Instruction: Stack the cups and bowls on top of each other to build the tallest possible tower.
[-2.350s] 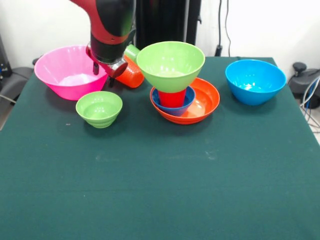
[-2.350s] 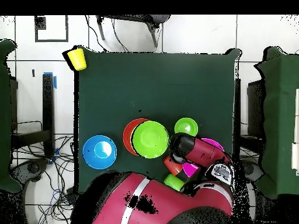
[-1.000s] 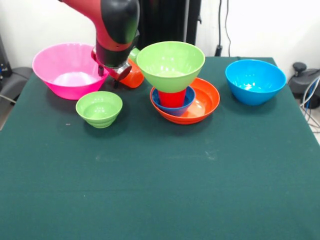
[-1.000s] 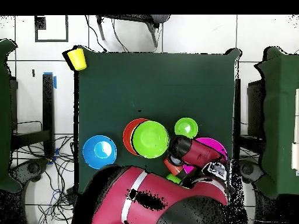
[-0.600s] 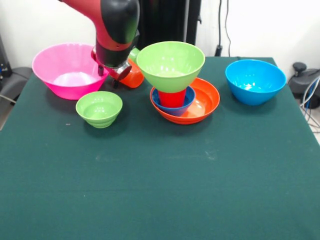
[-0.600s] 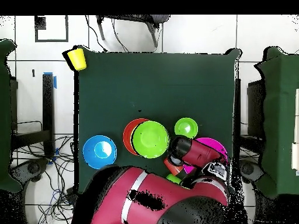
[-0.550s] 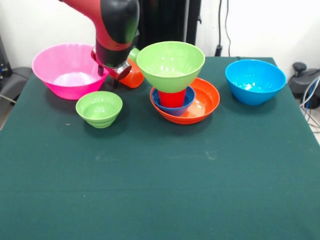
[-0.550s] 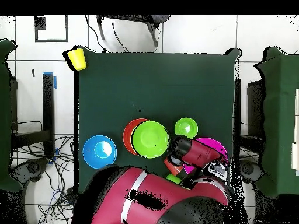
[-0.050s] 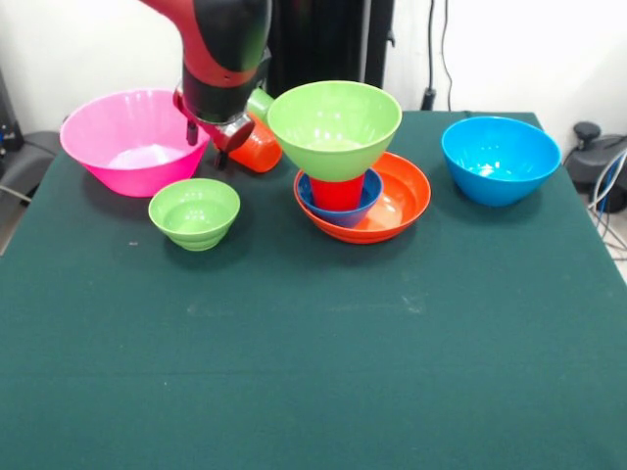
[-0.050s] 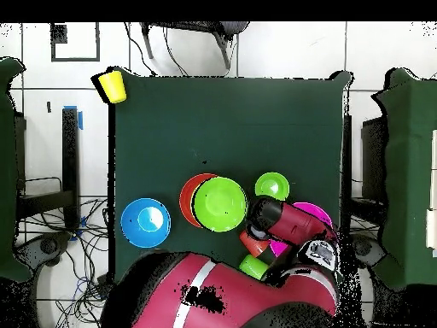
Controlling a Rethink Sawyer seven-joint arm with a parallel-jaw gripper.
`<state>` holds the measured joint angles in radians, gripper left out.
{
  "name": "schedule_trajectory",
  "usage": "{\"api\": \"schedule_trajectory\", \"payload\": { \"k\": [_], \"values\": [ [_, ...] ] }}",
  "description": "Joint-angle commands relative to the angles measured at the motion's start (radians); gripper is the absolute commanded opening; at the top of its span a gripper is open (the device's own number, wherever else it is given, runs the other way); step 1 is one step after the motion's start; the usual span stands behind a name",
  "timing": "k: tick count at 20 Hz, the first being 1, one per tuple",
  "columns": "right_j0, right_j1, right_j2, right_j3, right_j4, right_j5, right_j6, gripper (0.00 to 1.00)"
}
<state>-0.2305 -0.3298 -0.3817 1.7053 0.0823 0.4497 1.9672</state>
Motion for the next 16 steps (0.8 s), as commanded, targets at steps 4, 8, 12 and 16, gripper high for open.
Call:
{"api": "schedule_trajectory", "payload": {
  "k": [4,8,12,16],
  "values": [
    [0.014,-0.026,0.061,0.057,-0.044,-0.011,0.091,1.00],
    [0.015,-0.029,0.053,0.049,-0.035,0.010,0.101,1.00],
    [0.015,0.010,0.057,0.027,-0.040,-0.036,0.104,1.00],
    [0.027,0.037,0.039,0.008,-0.053,-0.101,0.114,1.00]
  ]
}}
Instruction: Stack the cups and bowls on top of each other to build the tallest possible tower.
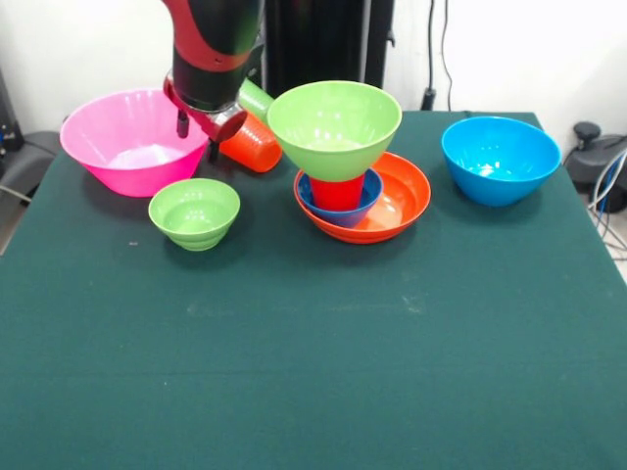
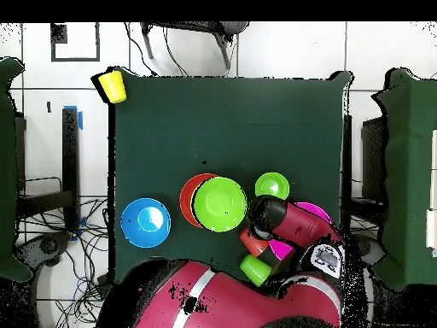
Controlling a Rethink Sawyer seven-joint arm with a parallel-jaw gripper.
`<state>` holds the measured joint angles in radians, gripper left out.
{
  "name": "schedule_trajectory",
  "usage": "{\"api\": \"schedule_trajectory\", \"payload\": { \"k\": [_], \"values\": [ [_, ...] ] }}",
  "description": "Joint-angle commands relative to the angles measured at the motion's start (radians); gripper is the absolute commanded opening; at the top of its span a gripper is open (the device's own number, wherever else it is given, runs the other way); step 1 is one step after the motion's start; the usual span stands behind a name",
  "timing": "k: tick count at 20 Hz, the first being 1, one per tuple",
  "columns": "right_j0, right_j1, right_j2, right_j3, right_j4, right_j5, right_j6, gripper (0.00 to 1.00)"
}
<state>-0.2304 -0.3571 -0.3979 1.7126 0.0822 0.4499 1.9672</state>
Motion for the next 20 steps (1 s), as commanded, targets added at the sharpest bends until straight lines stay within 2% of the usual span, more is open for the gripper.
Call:
{"api": "schedule_trajectory", "payload": {
  "k": [1,9,14,20],
  "values": [
    [0.027,0.076,0.054,-0.011,-0.054,-0.108,0.113,1.00],
    [0.036,0.114,0.042,-0.024,-0.056,-0.180,0.111,1.00],
    [0.072,0.139,0.011,-0.035,-0.041,-0.230,0.136,1.00],
    [0.071,0.166,0.013,-0.049,-0.020,-0.244,0.128,1.00]
  ]
}}
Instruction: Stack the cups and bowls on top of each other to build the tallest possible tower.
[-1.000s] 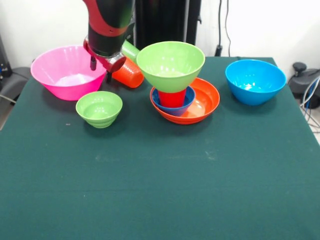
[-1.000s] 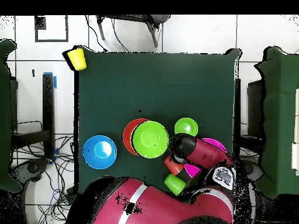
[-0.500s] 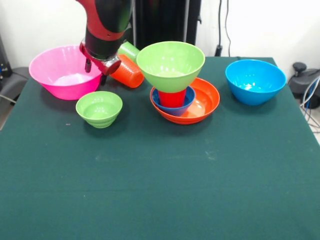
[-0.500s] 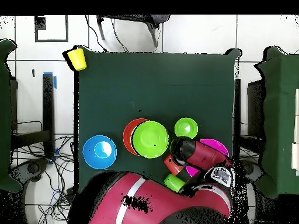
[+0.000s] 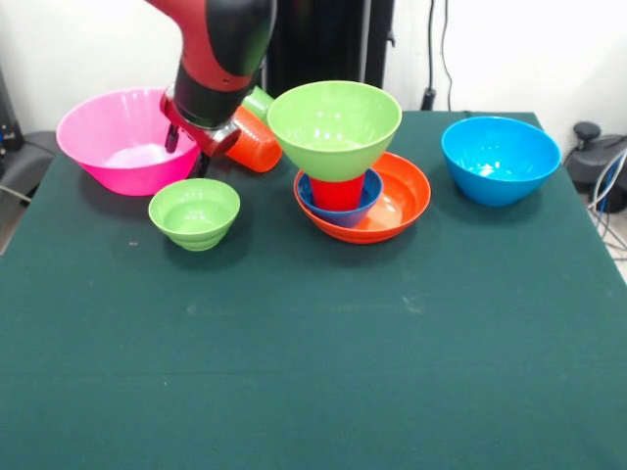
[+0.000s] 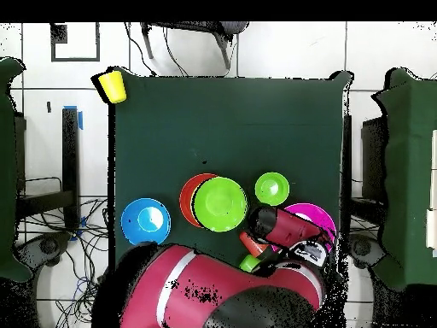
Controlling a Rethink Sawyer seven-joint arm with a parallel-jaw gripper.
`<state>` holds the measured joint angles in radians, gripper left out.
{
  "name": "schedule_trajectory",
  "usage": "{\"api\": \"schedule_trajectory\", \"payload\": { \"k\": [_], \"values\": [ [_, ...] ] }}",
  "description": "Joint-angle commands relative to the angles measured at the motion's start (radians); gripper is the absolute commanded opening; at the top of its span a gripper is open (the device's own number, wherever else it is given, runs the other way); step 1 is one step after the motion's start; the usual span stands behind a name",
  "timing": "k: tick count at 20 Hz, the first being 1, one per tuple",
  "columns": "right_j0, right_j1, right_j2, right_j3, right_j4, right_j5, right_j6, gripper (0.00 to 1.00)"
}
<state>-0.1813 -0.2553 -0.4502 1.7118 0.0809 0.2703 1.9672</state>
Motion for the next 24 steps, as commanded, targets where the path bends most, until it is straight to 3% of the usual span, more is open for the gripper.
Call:
{"api": "schedule_trajectory", "payload": {
  "k": [1,24],
  "values": [
    [0.020,0.062,0.065,-0.050,-0.020,-0.061,0.123,1.00],
    [-0.014,-0.101,0.087,0.020,-0.046,0.054,0.055,1.00]
  ]
}}
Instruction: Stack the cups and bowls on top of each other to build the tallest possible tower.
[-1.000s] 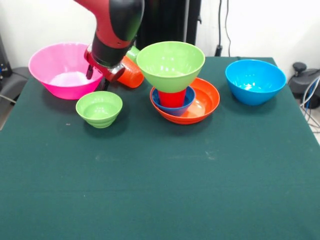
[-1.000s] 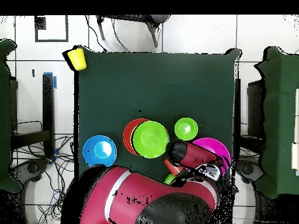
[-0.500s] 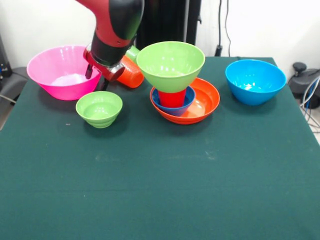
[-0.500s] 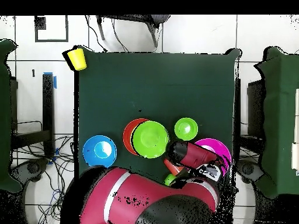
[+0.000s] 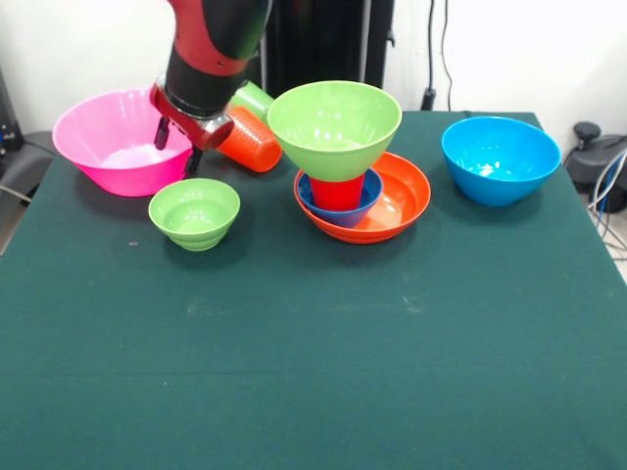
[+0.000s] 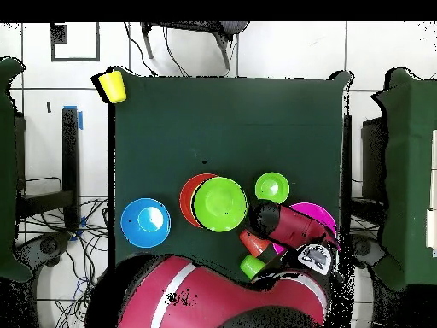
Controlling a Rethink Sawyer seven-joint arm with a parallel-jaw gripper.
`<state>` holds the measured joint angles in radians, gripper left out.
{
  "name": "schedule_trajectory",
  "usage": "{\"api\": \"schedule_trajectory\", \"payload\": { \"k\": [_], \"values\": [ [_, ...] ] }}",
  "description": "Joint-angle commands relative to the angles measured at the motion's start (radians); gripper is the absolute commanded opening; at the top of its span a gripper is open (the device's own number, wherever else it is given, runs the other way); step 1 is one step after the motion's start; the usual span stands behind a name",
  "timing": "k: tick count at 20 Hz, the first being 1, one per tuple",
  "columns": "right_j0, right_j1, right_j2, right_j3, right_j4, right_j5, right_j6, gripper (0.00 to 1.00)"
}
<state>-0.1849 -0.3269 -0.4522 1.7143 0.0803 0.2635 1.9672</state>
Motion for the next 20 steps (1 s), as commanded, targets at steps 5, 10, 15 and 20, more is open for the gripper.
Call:
{"api": "schedule_trajectory", "payload": {
  "k": [5,10,15,20],
  "values": [
    [0.013,-0.013,0.075,0.001,-0.032,0.035,0.089,1.00],
    [0.052,-0.003,0.024,-0.001,-0.039,0.019,0.108,1.00],
    [0.041,-0.004,0.045,-0.005,-0.044,0.035,0.080,1.00],
    [0.039,-0.013,0.050,0.008,-0.053,0.042,0.068,1.00]
  ]
}}
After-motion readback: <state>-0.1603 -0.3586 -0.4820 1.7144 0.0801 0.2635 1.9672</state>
